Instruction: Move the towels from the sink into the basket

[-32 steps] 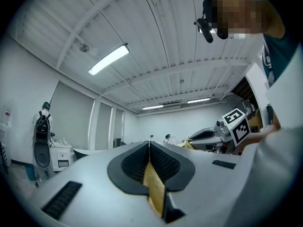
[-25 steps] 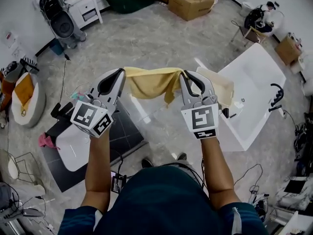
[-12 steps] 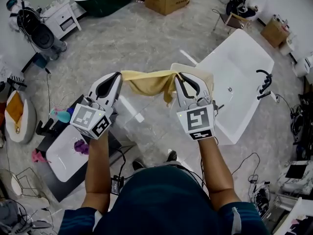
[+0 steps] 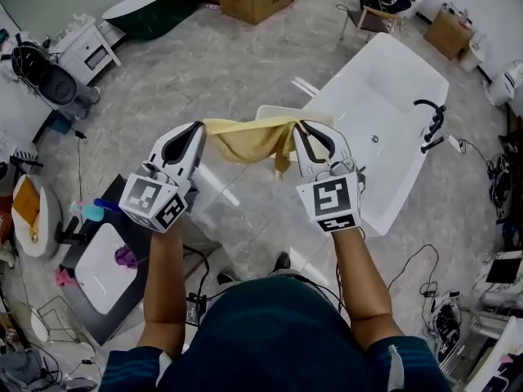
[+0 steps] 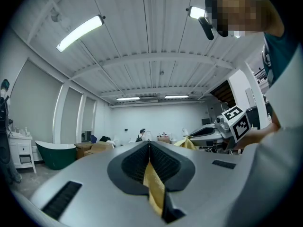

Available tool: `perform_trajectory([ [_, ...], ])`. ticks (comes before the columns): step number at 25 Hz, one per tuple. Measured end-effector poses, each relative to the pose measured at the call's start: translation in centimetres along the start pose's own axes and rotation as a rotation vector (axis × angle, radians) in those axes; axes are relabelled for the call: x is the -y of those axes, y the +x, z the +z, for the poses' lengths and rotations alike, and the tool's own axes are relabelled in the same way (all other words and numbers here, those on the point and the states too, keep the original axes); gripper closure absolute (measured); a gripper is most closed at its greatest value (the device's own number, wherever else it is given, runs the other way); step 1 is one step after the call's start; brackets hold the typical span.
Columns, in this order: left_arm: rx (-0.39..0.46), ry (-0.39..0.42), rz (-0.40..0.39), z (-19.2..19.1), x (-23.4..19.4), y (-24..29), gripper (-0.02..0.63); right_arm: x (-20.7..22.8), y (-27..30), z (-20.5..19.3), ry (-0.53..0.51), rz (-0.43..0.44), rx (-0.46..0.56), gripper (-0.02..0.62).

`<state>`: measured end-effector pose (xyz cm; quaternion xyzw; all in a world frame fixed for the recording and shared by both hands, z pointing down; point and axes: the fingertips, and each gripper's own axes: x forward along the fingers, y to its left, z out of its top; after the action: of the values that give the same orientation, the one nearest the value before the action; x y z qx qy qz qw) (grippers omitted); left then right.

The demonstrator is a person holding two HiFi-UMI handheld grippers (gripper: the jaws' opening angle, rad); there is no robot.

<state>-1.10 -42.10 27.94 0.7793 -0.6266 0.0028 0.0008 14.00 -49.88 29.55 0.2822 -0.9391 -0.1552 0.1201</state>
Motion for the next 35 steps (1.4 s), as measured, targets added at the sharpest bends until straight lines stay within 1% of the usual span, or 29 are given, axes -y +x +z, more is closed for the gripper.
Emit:
perform_trajectory([
  [7, -0.016, 0.023, -0.066, 0.0, 5.4, 6.8, 0.595, 7.1, -3.0, -3.5, 0.02, -0.065, -0.015, 0.557],
  [13, -0.046, 0.041, -0.171, -0.7, 8.6, 12.7, 0.595, 12.3, -4.6, -6.7, 0.048, -0.151, -0.063, 0.557],
  [19, -0.042, 0.007, -0.288, -1.9, 10.8, 20.4, 0.595, 17.8, -5.5, -9.9, 0.05, -0.244, -0.146, 0.557],
  [24, -0.038, -0.01, -0.391, -2.4, 12.0, 26.4, 0.595, 22.3, -5.6, -11.7, 0.036, -0.325, -0.207, 0.557],
  [27, -0.044, -0.005, -0.439, -2.7, 12.6, 29.5, 0.595, 24.7, -5.0, -12.9, 0.046, -0.367, -0.224, 0.557],
  [31, -0.065, -0.001, -0.477, -3.5, 12.5, 32.8, 0.595, 26.8, -3.7, -14.8, 0.073, -0.395, -0.243, 0.557],
  [35, -0.085, 0.001, -0.49, -4.4, 11.5, 35.3, 0.595, 28.1, -1.9, -16.1, 0.102, -0.404, -0.253, 0.557],
])
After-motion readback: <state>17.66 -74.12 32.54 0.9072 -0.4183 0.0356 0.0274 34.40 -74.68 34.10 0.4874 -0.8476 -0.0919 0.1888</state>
